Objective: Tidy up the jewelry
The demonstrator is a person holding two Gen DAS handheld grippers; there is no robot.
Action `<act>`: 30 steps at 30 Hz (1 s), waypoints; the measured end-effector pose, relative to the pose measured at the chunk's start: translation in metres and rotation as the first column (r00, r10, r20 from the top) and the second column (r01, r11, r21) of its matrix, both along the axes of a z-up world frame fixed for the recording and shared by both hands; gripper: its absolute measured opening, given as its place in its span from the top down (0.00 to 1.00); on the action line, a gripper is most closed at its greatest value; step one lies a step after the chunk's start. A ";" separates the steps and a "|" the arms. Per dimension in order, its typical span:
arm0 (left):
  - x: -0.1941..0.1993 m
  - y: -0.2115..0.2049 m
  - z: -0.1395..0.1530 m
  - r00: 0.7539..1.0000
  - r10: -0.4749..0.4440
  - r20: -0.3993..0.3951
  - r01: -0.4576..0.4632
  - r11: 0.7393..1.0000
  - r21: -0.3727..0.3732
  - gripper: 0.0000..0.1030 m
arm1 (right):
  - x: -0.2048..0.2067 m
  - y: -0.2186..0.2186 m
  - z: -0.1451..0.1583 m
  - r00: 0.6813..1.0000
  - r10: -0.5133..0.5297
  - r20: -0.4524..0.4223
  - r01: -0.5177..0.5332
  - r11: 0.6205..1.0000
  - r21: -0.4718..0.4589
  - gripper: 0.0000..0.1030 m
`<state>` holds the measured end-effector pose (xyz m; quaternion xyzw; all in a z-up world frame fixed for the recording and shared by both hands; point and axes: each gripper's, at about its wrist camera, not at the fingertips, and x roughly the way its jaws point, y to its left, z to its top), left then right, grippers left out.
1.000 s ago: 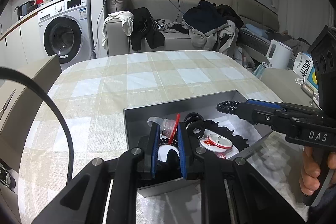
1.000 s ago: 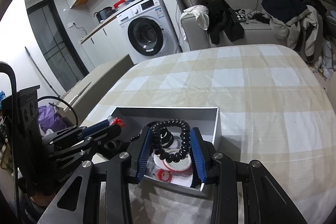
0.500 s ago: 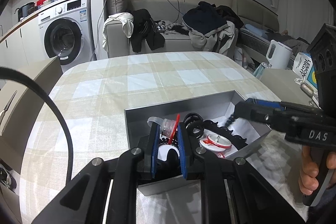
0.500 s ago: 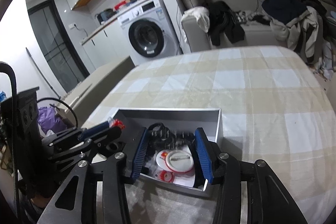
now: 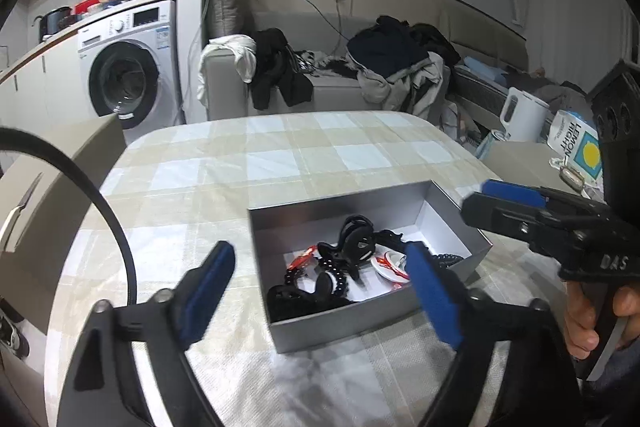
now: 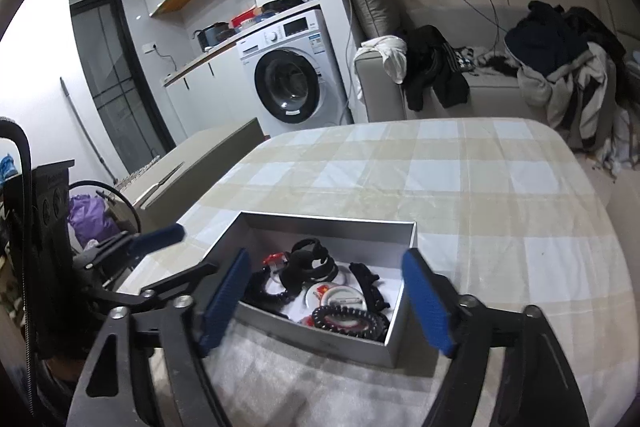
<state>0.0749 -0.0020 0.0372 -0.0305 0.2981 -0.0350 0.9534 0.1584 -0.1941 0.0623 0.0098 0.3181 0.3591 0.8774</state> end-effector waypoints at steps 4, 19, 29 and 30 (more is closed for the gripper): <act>-0.012 0.005 0.003 0.999 0.019 0.031 -0.018 1.000 -0.011 0.02 | -0.008 -0.006 0.000 1.000 -0.006 0.008 0.006 1.000 0.001 0.00; -0.022 0.013 -0.016 0.995 0.053 0.087 -0.051 0.998 -0.025 0.01 | -0.036 -0.016 -0.019 0.990 -0.002 0.143 0.003 1.000 -0.003 0.00; -0.030 0.008 -0.023 0.993 0.048 0.106 -0.049 0.999 0.005 0.01 | -0.043 -0.022 -0.019 0.974 -0.031 0.224 0.027 0.999 0.023 0.00; -0.031 0.008 -0.023 0.993 0.046 0.109 -0.046 0.999 0.003 0.01 | -0.043 -0.023 -0.019 0.974 -0.030 0.224 0.024 0.999 0.027 0.00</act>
